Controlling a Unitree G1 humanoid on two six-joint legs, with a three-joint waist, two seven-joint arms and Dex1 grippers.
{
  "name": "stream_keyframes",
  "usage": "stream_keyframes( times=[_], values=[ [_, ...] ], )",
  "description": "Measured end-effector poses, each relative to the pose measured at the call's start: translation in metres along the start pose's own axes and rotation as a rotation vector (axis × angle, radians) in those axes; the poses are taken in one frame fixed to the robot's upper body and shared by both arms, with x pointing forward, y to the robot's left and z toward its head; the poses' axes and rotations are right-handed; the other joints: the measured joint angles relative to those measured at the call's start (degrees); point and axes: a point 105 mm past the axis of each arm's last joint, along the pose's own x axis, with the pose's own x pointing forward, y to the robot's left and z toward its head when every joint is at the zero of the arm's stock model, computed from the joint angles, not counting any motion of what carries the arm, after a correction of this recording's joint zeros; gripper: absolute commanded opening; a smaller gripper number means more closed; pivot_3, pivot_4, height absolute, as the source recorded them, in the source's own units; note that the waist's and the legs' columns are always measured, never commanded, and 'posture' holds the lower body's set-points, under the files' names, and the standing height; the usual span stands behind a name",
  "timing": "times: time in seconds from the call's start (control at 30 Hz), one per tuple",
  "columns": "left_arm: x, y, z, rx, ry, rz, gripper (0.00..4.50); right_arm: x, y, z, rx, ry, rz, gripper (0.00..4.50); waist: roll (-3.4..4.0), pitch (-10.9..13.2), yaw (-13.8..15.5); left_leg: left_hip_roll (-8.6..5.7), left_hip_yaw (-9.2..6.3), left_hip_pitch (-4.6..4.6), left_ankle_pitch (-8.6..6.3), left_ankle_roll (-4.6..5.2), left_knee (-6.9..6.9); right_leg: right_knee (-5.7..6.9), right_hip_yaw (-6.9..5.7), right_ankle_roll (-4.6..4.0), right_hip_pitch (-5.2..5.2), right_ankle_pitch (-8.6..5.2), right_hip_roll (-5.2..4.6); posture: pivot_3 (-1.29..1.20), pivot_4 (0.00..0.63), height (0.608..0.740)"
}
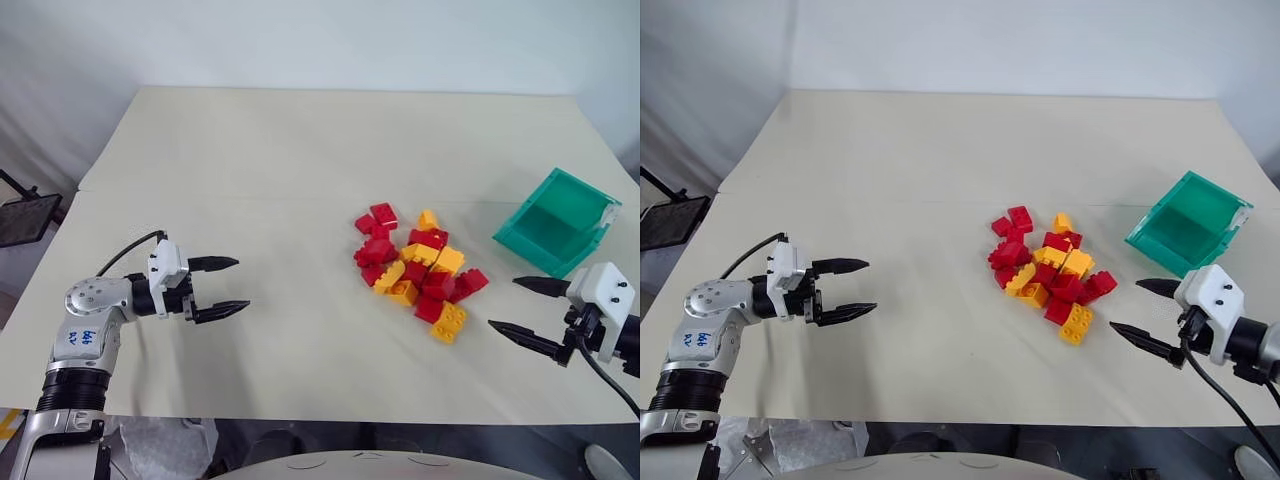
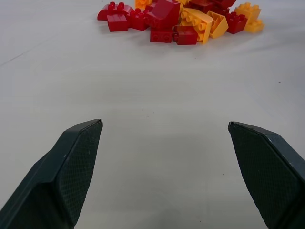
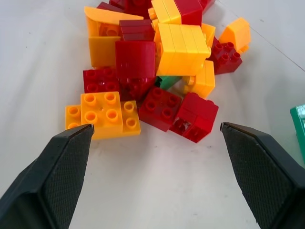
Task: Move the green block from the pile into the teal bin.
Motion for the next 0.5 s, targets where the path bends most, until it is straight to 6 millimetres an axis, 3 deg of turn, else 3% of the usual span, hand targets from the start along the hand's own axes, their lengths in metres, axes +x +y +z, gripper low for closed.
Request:
stream_keyframes(
  times=[0.3,0.4,0.5],
  values=[
    [0.01,0.005,0.006,-0.043,-0.021,0.015,4.5,0.008,-0.003,0.017,0.004,-0.066,-0.086,4.45,0.0,0.0,0.0,0.01,0.0,-0.02,-0.01,-0.01,0.24,0.21,0.04,0.0,0.0,0.0,-0.01,0.0,0.15,0.74],
    [0.014,0.004,0.008,-0.034,-0.018,0.007,4.5,0.012,-0.002,0.028,0.004,-0.091,-0.123,3.84,-0.01,0.0,-0.1,0.02,-0.02,-0.02,-0.02,-0.03,0.34,0.31,0.07,-0.02,-0.01,-0.01,-0.02,0.0,0.15,0.74],
    [0.021,0.006,0.015,-0.02,-0.033,-0.001,4.5,0.026,0.006,0.059,0.016,-0.2,-0.156,2.86,0.0,0.0,-0.1,0.05,-0.07,-0.04,-0.06,-0.09,0.56,0.54,0.09,-0.09,-0.07,-0.05,-0.03,0.0,0.15,0.74]
  ],
)
